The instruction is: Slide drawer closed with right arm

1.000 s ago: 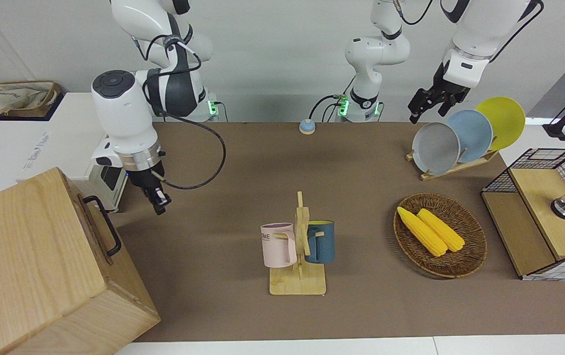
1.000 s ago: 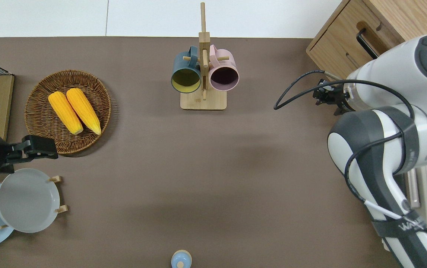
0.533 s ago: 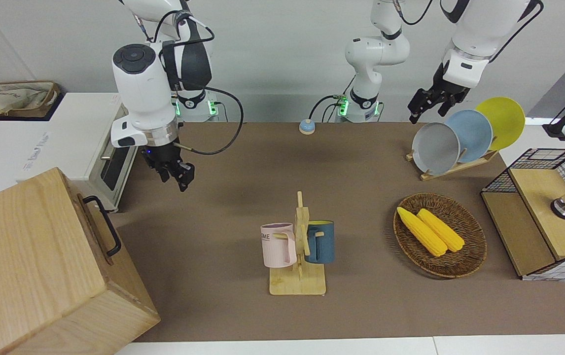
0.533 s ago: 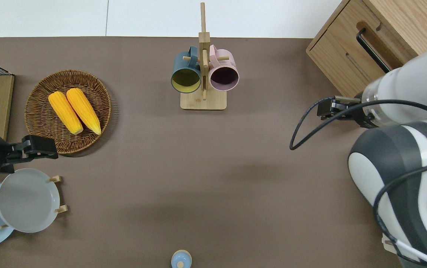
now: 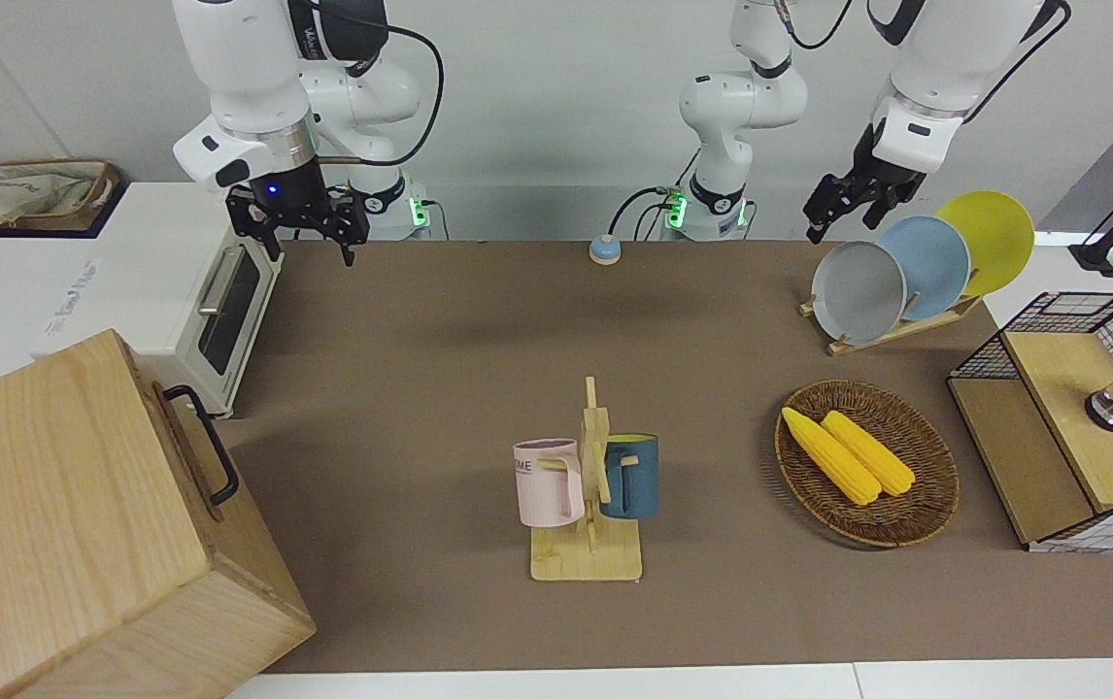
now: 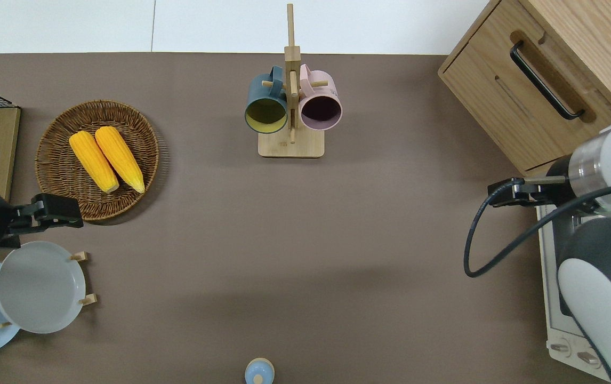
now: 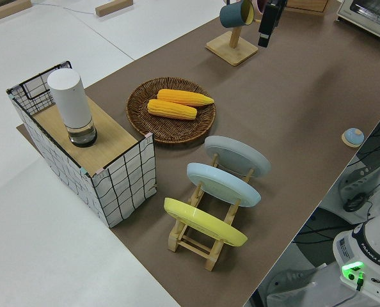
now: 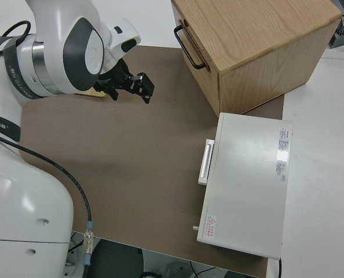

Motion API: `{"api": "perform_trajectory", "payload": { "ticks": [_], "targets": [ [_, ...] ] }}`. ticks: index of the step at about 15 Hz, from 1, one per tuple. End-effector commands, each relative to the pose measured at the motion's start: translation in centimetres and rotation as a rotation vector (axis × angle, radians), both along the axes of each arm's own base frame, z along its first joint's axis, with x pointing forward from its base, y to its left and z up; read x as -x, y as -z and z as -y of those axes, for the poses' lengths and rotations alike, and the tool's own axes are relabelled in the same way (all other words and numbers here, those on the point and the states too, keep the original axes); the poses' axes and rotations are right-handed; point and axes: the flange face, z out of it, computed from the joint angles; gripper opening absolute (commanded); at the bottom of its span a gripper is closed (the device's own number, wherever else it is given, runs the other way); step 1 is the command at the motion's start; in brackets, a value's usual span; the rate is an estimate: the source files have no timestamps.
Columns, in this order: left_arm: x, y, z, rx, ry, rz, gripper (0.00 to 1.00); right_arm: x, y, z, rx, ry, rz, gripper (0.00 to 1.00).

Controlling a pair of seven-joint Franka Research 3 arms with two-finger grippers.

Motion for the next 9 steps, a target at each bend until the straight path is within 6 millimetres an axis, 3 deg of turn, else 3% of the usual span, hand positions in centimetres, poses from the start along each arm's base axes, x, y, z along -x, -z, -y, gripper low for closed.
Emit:
{"api": "perform_trajectory", "payload": {
  "ticks": [1, 4, 9],
  "targets": [
    [0.4, -0.5, -0.2, 0.001, 0.006, -0.003, 0.99, 1.1, -0.4, 1.5, -0.049, -0.021, -0.019, 0.985],
    [0.4, -0.5, -0.2, 0.001, 0.006, -0.003, 0.99, 0.9, -0.5, 2.7, -0.051, 0.003, -0.014, 0.985],
    [0.4, -0.5, -0.2, 0.001, 0.006, -0.005, 0.99, 1.0, -1.1, 2.3, -0.048, -0.009, -0.005, 0.985]
  ]
}}
